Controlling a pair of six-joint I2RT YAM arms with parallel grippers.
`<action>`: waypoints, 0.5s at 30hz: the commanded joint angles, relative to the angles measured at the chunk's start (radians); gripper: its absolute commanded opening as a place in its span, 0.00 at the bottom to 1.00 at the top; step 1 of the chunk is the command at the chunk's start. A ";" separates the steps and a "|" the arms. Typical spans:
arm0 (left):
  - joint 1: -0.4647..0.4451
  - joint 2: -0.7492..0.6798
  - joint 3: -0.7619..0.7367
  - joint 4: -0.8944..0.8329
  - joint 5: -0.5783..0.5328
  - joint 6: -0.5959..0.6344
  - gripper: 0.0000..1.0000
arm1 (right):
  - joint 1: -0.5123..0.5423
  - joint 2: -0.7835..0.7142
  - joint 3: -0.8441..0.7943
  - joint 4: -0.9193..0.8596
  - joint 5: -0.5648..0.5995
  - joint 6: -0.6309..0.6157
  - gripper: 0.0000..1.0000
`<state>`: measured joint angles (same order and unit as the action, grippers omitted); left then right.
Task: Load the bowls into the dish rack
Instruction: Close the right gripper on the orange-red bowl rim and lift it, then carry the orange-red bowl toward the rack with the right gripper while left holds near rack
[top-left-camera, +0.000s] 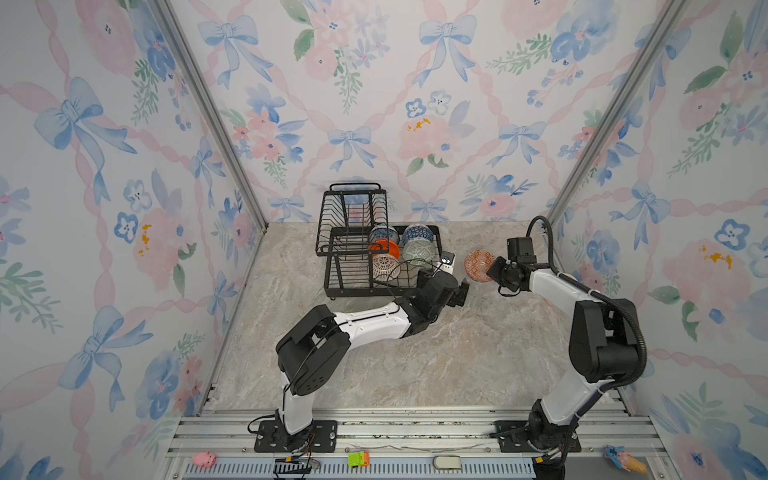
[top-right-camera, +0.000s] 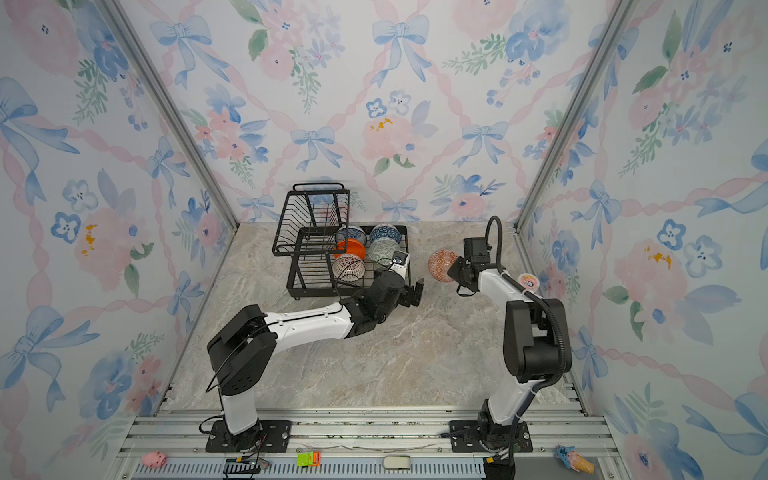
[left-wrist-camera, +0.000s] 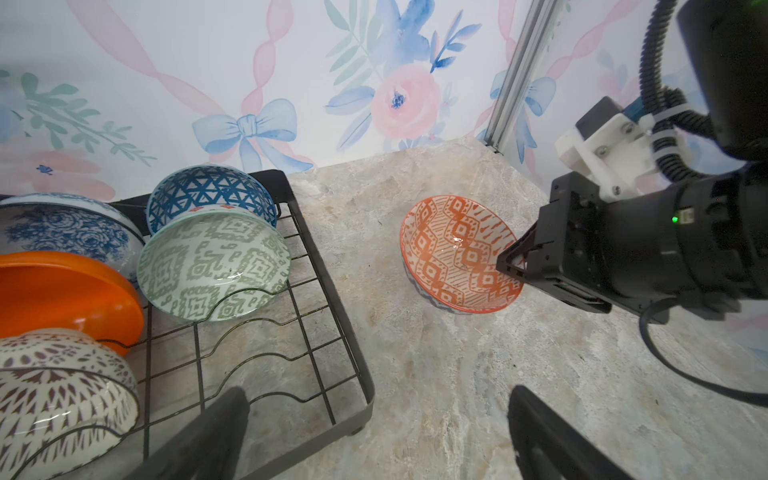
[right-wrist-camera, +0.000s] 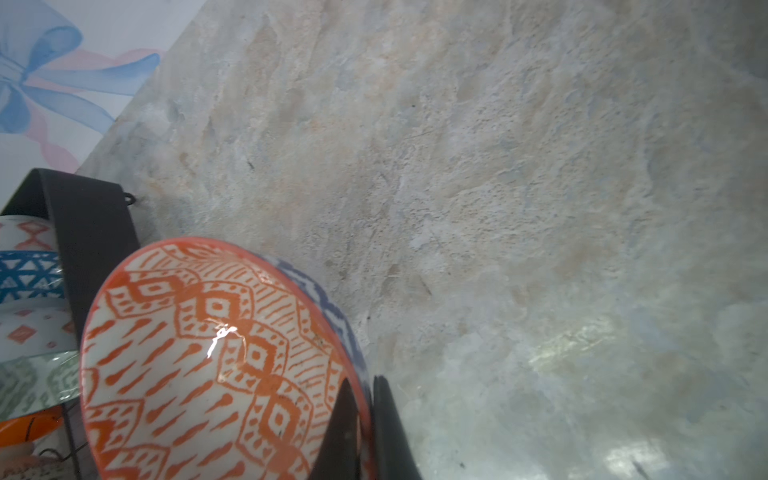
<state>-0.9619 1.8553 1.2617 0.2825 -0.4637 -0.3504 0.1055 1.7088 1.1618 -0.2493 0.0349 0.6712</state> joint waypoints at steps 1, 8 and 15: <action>-0.001 -0.055 -0.040 -0.027 0.010 -0.080 0.98 | 0.040 -0.078 0.014 -0.043 0.046 -0.039 0.00; 0.020 -0.085 -0.033 -0.121 0.095 -0.204 0.98 | 0.094 -0.143 -0.015 -0.031 0.085 -0.040 0.00; 0.054 -0.083 -0.018 -0.136 0.162 -0.274 0.98 | 0.139 -0.183 -0.028 -0.021 0.116 -0.096 0.00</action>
<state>-0.9146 1.7950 1.2263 0.1730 -0.3363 -0.5762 0.2241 1.5730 1.1366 -0.2859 0.1177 0.6056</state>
